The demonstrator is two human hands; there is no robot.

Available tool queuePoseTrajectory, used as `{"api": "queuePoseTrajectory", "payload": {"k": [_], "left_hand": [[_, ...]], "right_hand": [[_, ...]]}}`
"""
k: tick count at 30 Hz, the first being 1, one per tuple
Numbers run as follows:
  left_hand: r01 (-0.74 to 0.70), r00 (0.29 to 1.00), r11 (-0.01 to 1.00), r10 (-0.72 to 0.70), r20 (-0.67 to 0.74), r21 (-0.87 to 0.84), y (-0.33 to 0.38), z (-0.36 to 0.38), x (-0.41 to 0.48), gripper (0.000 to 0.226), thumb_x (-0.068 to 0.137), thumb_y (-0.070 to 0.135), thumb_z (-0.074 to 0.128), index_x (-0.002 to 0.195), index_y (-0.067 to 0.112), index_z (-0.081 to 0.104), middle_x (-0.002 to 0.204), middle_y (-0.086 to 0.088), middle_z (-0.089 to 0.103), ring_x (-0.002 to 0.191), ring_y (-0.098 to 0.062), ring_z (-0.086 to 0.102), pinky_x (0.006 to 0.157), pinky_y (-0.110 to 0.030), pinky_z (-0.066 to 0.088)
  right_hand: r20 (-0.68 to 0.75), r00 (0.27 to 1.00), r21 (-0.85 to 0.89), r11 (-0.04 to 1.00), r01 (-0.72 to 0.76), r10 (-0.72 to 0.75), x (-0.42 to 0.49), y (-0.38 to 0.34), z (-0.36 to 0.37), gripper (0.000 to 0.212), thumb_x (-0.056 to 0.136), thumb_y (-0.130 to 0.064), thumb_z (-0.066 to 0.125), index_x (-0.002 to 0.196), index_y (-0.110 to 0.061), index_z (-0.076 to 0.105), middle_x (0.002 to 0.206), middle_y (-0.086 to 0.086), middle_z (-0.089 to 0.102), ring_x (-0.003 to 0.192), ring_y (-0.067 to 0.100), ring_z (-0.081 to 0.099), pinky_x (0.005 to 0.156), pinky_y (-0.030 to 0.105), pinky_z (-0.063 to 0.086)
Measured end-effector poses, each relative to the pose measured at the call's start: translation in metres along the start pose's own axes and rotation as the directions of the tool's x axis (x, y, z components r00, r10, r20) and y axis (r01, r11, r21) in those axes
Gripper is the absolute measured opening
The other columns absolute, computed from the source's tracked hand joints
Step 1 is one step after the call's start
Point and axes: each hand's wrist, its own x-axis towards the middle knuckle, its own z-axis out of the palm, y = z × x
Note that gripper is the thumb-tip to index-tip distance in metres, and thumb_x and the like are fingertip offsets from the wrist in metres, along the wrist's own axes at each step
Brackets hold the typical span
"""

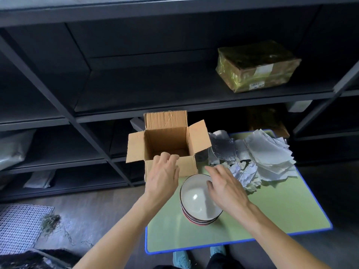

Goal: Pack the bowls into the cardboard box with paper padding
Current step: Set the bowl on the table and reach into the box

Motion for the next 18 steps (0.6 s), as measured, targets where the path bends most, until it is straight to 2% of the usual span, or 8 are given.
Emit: {"api": "queuePoseTrajectory", "payload": {"k": [3,5,8,11,18], "left_hand": [[0.021,0.996,0.996,-0.028,0.09,0.083,-0.008,0.005,0.017,0.039,0.098,0.026,0.054,0.135,0.018,0.05,0.12,-0.003,0.055,0.106,-0.027,0.051,0.078,-0.036,0.048],[0.029,0.987,0.99,-0.05,0.151,0.135,-0.01,0.009,0.023,0.042,0.099,0.032,0.05,0.139,0.021,0.043,0.122,-0.002,0.055,0.108,-0.024,0.051,0.077,-0.035,0.048],[0.041,0.983,0.976,-0.078,0.167,0.216,-0.009,0.014,0.026,0.036,0.1,0.036,0.046,0.134,0.023,0.045,0.115,-0.001,0.057,0.106,-0.022,0.049,0.067,-0.032,0.039],[0.054,0.983,0.977,-0.089,0.161,0.208,-0.009,0.02,0.027,0.032,0.1,0.037,0.045,0.128,0.022,0.05,0.112,-0.001,0.058,0.104,-0.022,0.048,0.07,-0.032,0.039],[0.068,0.978,0.981,-0.102,0.182,0.182,-0.01,0.019,0.03,0.031,0.099,0.038,0.048,0.126,0.023,0.051,0.113,0.0,0.057,0.105,-0.021,0.048,0.067,-0.03,0.04]], "right_hand": [[0.003,1.0,0.0,1.0,0.009,-0.009,0.007,-0.005,-0.002,0.045,0.097,-0.019,0.051,0.141,-0.014,0.046,0.12,0.006,0.052,0.115,0.027,0.049,0.083,0.037,0.049],[0.013,1.0,-0.003,1.0,0.009,-0.009,0.009,-0.006,-0.002,0.044,0.098,-0.02,0.048,0.142,-0.016,0.045,0.122,0.005,0.051,0.115,0.025,0.048,0.085,0.035,0.047],[0.039,0.999,0.006,1.0,0.005,-0.005,0.011,-0.007,-0.002,0.045,0.099,-0.022,0.046,0.145,-0.017,0.042,0.126,0.005,0.05,0.119,0.024,0.047,0.089,0.034,0.046],[0.065,0.998,0.002,1.0,0.003,-0.004,0.013,-0.006,-0.001,0.046,0.1,-0.023,0.045,0.145,-0.018,0.041,0.129,0.005,0.05,0.122,0.024,0.046,0.094,0.035,0.045],[0.08,0.997,0.012,1.0,-0.001,0.0,0.018,-0.003,0.0,0.045,0.1,-0.025,0.045,0.144,-0.021,0.041,0.127,0.003,0.05,0.123,0.023,0.046,0.092,0.033,0.043]]}}
